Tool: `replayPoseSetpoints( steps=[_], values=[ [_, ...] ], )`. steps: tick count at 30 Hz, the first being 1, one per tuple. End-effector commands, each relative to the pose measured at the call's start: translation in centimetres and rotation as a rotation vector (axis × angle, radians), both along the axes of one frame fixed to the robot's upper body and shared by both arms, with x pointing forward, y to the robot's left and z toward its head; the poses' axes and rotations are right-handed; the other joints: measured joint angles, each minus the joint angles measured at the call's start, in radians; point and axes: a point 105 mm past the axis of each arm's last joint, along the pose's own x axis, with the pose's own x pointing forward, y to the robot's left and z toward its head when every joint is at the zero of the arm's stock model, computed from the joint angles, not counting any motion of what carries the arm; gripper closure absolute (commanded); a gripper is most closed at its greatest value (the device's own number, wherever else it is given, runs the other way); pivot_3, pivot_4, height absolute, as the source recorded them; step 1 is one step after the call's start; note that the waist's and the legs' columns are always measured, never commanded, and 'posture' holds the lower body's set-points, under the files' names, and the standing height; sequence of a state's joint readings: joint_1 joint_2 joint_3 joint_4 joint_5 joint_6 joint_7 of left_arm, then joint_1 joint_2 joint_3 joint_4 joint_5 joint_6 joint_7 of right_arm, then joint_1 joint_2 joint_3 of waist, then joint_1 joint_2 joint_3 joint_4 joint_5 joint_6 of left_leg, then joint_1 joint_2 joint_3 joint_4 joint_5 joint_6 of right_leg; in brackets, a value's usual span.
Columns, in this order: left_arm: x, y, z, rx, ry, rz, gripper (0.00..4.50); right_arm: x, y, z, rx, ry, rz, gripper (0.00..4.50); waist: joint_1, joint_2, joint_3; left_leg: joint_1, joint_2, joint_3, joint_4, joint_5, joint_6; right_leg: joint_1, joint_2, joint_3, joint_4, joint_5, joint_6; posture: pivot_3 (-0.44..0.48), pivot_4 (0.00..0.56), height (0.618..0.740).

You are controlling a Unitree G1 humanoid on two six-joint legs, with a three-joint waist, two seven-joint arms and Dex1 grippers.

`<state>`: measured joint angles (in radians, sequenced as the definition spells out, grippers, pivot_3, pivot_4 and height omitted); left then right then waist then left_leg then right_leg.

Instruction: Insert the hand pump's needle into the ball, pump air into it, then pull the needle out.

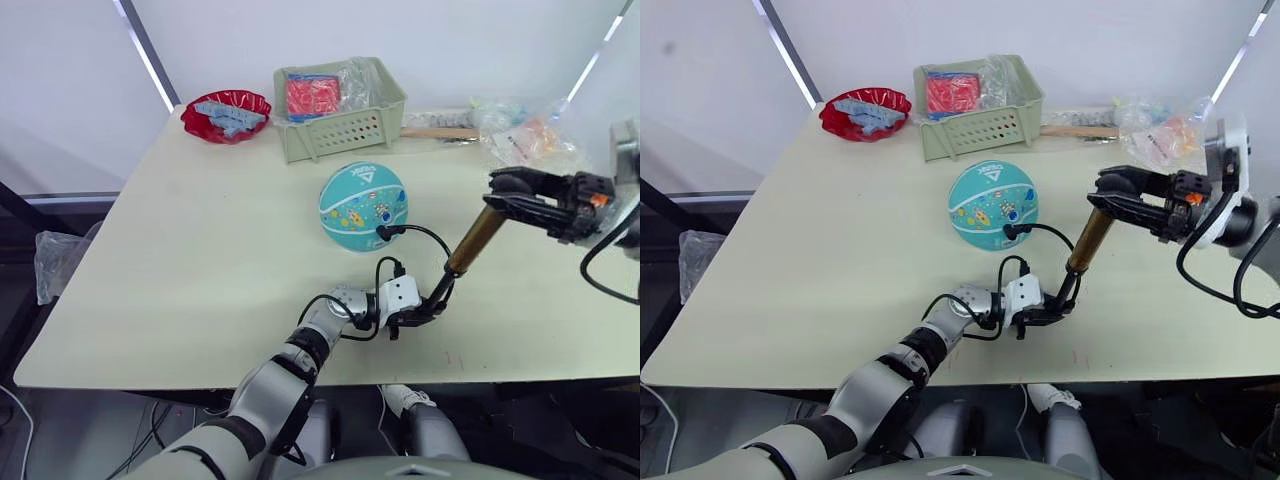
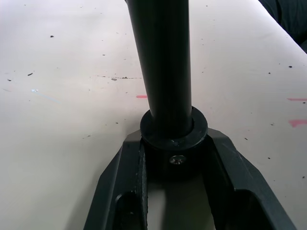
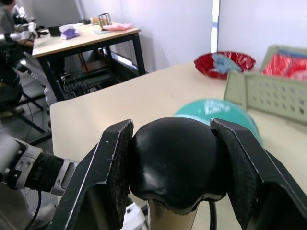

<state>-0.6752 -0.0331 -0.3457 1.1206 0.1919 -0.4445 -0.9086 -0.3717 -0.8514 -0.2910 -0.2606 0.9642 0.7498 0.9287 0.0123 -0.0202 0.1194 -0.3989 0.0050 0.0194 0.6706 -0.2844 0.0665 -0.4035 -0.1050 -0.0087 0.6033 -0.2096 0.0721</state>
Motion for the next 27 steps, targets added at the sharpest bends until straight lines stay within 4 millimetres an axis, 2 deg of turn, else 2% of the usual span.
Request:
replayPoseSetpoints(
  steps=[1, 4, 10, 14, 17, 19, 22, 27],
  values=[
    [-3.3, 2.9, -5.7, 0.199, 0.167, -0.029, 3.38, 0.7, -0.3, -2.9, -0.028, 0.069, -0.066, 2.43, 0.0, 0.0, 0.0, 0.0, 0.0, 0.0, 0.0, 0.0, 0.0, 0.0, 0.0, 0.0, 0.0, 0.0, 0.0, 0.0, 0.15, 0.738],
    [-3.3, 3.0, -5.7, 0.199, 0.167, -0.028, 3.38, 0.7, -0.1, -5.7, -0.046, 0.12, -0.08, 2.43, 0.0, -0.001, -0.002, 0.0, 0.0, -0.001, 0.0, 0.0, 0.0, 0.0, 0.0, 0.0, 0.0, 0.0, 0.0, 0.0, 0.15, 0.738],
    [-3.3, 3.0, -5.7, 0.198, 0.167, -0.027, 3.38, 0.4, 1.0, -10.1, -0.087, 0.17, -0.088, 2.43, -0.001, -0.004, -0.006, 0.001, 0.0, -0.001, 0.0, 0.0, 0.0, 0.0, 0.0, -0.001, 0.0, 0.0, 0.0, 0.0, 0.15, 0.738],
    [-3.3, 2.9, -5.7, 0.198, 0.165, -0.026, 3.38, 0.2, 1.2, -11.6, -0.114, 0.169, -0.101, 2.43, -0.001, -0.004, -0.007, 0.001, 0.0, -0.001, -0.001, 0.0, 0.0, 0.0, 0.001, -0.001, 0.0, 0.0, 0.0, 0.0, 0.15, 0.738],
    [-3.3, 2.9, -5.7, 0.198, 0.166, -0.024, 3.38, 0.2, 1.2, -11.5, -0.113, 0.151, -0.102, 2.43, -0.001, -0.003, -0.007, 0.001, 0.0, -0.001, -0.001, 0.0, 0.0, 0.0, 0.001, -0.001, 0.0, 0.0, 0.0, 0.0, 0.15, 0.738],
    [-3.3, 3.0, -5.8, 0.2, 0.166, -0.025, 3.38, 0.2, 1.1, -10.6, -0.106, 0.116, -0.098, 2.43, -0.001, -0.003, -0.008, 0.001, 0.0, 0.0, -0.001, 0.0, 0.0, 0.0, 0.001, -0.001, 0.0, 0.0, 0.0, 0.0, 0.15, 0.738],
    [-3.3, 3.0, -5.8, 0.202, 0.168, -0.024, 3.38, 0.3, 0.9, -8.8, -0.094, 0.049, -0.087, 2.43, -0.001, -0.003, -0.008, 0.001, 0.0, 0.0, -0.001, 0.0, 0.0, 0.0, 0.001, -0.001, 0.0, 0.0, 0.0, 0.0, 0.15, 0.738],
    [-3.3, 3.0, -5.8, 0.202, 0.168, -0.022, 3.38, 0.5, 0.0, -4.7, -0.074, -0.067, -0.079, 2.43, 0.001, -0.001, -0.004, 0.001, 0.0, 0.0, 0.0, 0.0, 0.0, 0.0, 0.002, -0.001, 0.0, 0.0, 0.0, 0.0, 0.15, 0.738]
  ],
)
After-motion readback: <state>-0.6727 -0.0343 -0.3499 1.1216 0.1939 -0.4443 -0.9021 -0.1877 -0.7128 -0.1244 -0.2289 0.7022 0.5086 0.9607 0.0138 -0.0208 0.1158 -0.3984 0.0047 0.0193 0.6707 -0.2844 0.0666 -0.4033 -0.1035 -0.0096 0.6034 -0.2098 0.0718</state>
